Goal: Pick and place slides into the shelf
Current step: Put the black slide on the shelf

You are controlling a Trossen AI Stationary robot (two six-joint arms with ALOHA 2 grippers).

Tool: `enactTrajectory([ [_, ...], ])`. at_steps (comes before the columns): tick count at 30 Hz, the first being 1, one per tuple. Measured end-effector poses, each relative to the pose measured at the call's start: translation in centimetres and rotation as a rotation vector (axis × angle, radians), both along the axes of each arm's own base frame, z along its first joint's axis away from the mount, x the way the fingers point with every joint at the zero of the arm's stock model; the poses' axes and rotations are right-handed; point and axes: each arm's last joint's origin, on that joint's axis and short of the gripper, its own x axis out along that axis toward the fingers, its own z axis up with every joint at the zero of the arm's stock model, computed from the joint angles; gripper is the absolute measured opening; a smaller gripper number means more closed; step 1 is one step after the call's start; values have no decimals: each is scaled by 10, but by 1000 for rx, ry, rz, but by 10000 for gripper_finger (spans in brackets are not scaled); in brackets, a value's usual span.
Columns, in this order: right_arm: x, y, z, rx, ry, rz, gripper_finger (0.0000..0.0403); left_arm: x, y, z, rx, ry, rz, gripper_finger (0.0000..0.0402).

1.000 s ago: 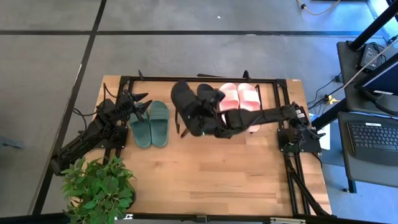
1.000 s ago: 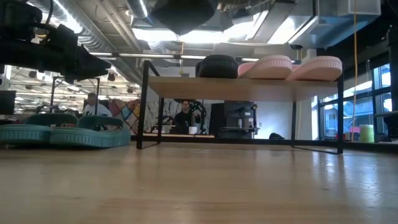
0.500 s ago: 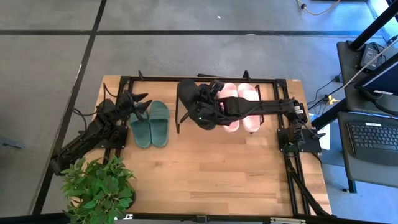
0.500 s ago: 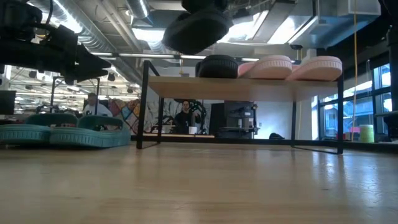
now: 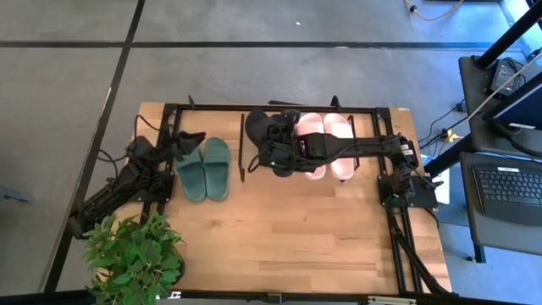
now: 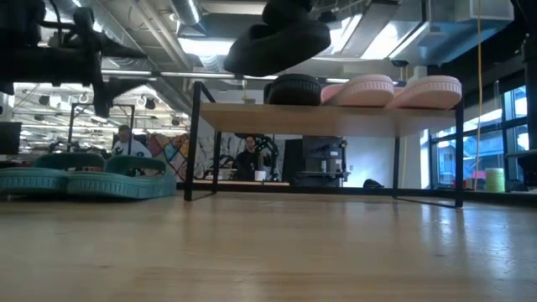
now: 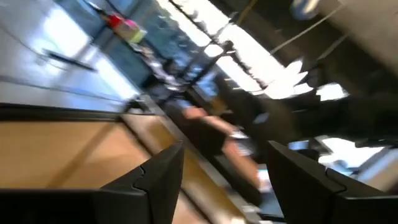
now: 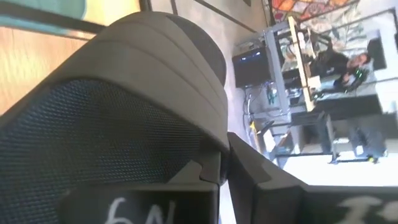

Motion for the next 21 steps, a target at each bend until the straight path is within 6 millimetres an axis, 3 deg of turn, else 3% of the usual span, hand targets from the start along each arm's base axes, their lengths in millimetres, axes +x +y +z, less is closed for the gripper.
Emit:
enactTrajectory([
  [4, 2, 4, 1, -51, 79, 69, 12, -1, -3, 10, -74, -112, -83, 214],
  [12, 5, 19, 4, -96, 110, 153, 12, 2, -1, 39, -102, -72, -90, 194],
  [21, 7, 17, 9, -93, 20, 107, 12, 32, 14, 73, -53, 86, -153, 165],
])
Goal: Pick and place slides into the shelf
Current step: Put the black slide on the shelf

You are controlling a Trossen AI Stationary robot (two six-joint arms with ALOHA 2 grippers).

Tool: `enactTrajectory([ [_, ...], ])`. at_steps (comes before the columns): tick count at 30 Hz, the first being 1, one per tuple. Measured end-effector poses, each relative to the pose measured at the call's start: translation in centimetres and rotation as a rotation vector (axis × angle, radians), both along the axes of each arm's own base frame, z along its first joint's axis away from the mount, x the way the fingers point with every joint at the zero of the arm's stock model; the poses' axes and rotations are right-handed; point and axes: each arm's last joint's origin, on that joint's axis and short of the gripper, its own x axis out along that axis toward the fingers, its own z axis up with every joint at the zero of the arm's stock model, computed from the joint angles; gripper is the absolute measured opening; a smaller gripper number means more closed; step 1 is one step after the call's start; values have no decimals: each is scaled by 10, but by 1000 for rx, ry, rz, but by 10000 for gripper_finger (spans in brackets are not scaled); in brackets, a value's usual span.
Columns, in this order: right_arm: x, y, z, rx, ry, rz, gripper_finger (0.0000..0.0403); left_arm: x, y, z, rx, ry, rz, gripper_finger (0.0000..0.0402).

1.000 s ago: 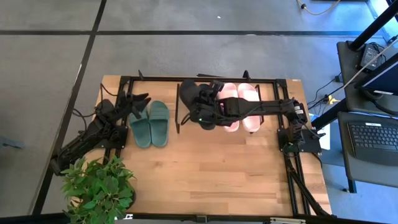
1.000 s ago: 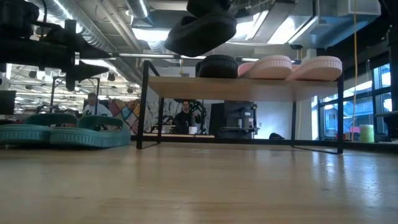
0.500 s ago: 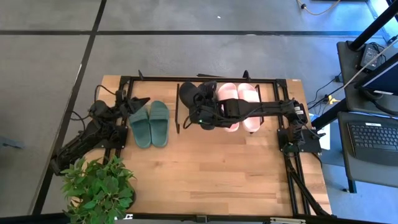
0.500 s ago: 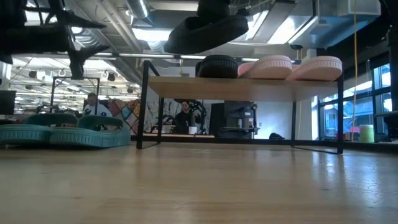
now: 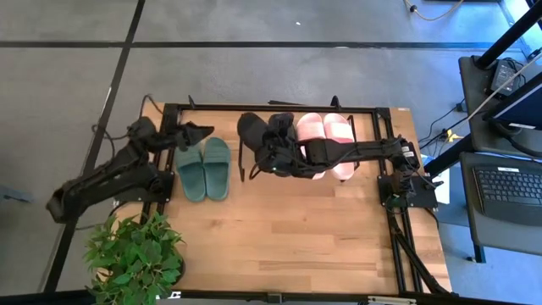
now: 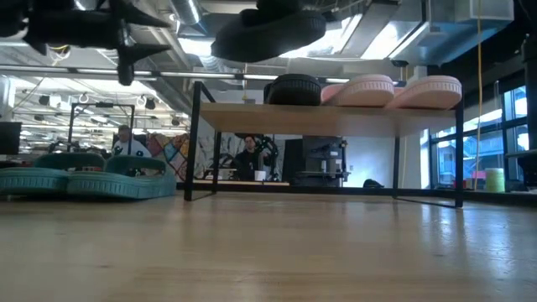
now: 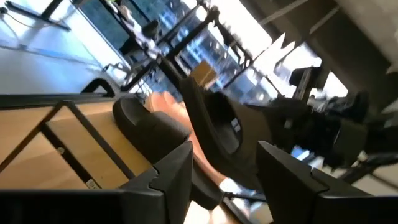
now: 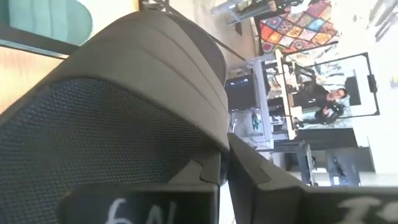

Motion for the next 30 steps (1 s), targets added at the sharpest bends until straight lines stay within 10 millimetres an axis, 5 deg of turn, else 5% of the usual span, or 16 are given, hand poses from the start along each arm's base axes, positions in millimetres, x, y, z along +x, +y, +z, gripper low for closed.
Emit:
enactTrajectory([
  [15, 5, -23, 4, 86, -167, -76, 12, 51, 2, 7, 125, 137, -21, 138],
  [30, 5, -20, 4, 87, -159, -67, 12, 56, -1, 10, 166, 103, -40, 128],
])
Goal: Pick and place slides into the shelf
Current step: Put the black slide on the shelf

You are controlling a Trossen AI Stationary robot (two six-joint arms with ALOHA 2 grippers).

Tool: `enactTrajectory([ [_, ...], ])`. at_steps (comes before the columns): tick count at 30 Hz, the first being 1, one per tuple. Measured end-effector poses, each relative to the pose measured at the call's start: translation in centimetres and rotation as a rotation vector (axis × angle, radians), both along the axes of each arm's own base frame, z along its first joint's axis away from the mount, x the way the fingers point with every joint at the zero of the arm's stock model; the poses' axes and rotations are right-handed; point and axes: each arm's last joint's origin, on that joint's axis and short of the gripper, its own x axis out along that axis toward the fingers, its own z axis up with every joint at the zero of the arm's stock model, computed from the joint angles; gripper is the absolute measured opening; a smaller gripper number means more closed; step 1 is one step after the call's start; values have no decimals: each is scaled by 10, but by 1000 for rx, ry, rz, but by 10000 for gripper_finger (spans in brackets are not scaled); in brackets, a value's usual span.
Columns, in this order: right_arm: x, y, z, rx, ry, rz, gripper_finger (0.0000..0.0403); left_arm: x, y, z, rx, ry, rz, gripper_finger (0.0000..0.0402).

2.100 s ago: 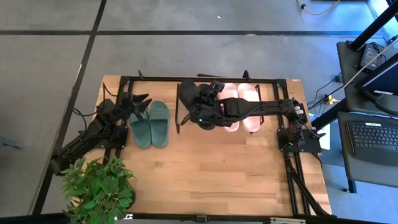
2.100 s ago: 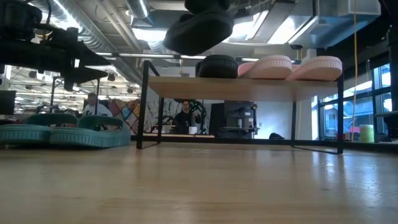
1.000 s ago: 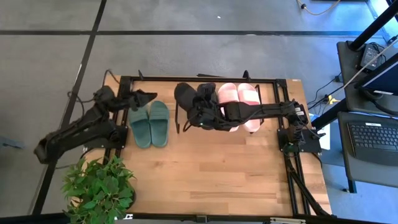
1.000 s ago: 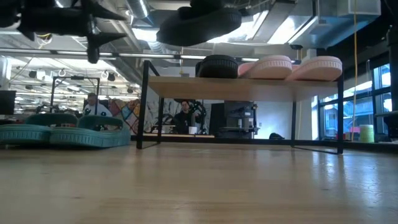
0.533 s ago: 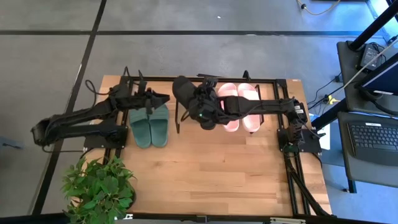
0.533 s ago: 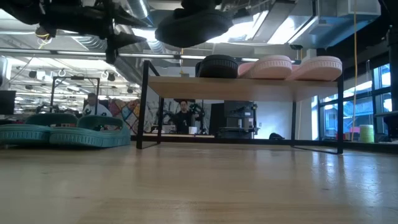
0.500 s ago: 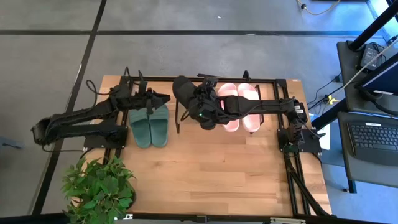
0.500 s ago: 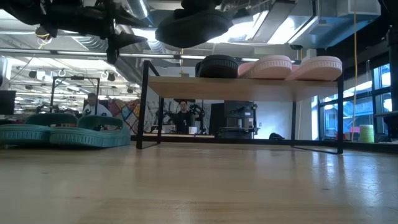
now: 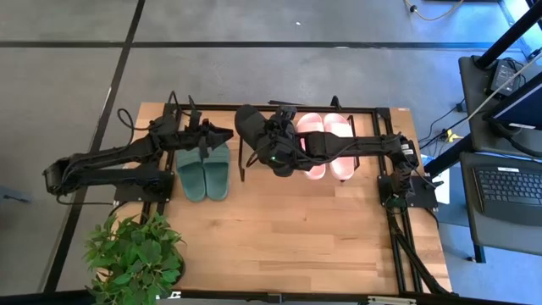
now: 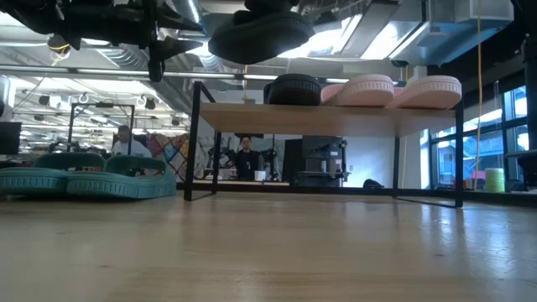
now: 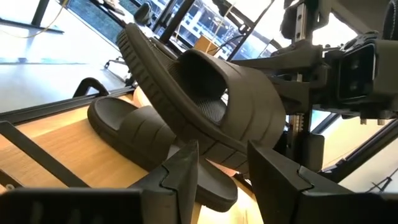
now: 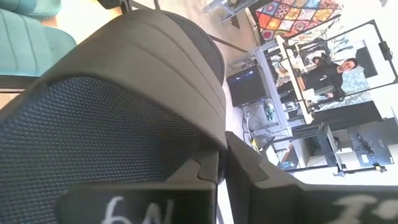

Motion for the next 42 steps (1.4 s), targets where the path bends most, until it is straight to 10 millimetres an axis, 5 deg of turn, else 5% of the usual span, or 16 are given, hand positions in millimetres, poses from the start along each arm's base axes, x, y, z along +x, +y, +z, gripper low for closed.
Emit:
enactTrajectory([
  [10, 0, 1, 0, -1, 5, 3, 12, 0, 0, -1, -10, 6, -4, 140],
  [24, -1, 1, -1, -7, 30, 9, 12, 0, -2, 0, -8, 3, -65, 279],
  [42, -1, 30, 0, -60, 92, 117, 12, 6, 2, -8, -283, -9, -35, 284],
])
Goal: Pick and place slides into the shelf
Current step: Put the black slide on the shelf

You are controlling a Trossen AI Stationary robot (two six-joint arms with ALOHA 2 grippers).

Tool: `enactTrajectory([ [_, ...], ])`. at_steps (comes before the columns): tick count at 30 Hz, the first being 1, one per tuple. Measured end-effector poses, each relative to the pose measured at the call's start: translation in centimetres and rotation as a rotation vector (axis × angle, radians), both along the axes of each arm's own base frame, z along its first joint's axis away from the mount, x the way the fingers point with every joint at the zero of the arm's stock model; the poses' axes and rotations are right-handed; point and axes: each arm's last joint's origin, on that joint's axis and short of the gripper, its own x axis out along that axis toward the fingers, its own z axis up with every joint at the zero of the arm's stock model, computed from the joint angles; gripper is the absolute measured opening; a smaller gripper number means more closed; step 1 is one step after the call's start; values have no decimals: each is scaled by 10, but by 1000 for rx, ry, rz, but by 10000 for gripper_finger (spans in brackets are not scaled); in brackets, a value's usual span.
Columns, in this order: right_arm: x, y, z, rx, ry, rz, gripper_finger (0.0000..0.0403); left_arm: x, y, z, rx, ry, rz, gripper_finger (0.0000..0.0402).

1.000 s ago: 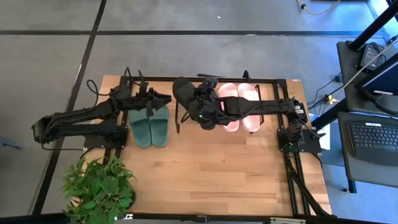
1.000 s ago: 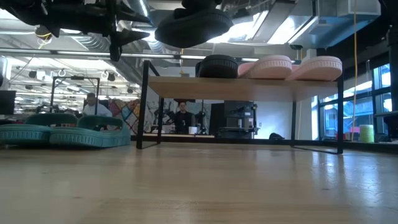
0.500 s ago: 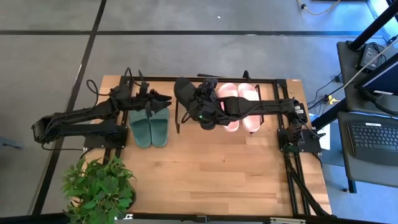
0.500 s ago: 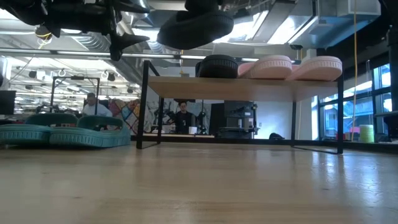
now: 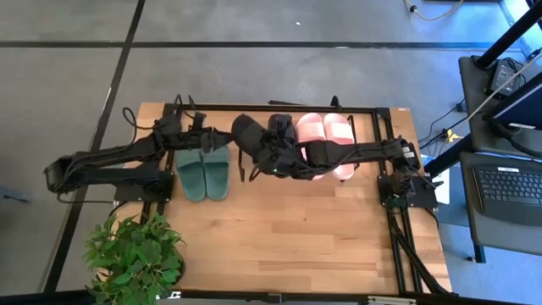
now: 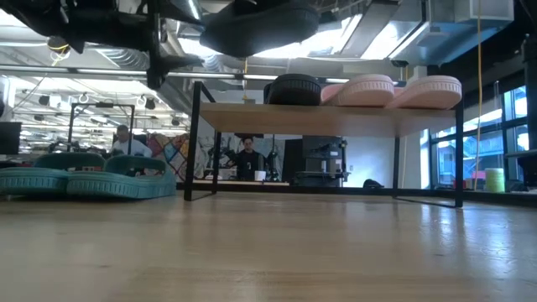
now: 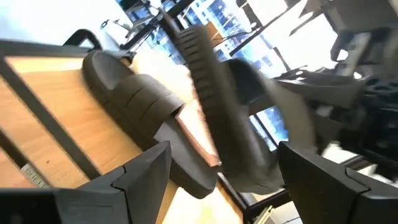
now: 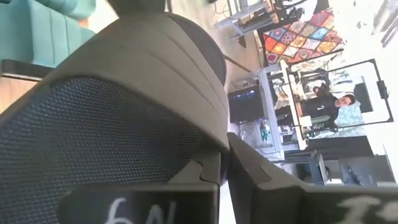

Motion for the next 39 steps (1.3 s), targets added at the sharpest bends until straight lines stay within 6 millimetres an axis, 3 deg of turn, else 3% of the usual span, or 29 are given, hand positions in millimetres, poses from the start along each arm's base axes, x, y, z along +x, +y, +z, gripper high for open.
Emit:
enactTrajectory([
  [15, 4, 4, 0, 47, -22, 56, 12, 15, 5, -2, 29, -56, -72, 282],
  [25, 4, 3, -2, 45, -19, 54, 12, 17, 7, -5, 45, -39, -50, 218],
  [39, 5, 4, -1, 50, -31, 55, 12, 17, 8, -4, 52, -45, -38, 170],
])
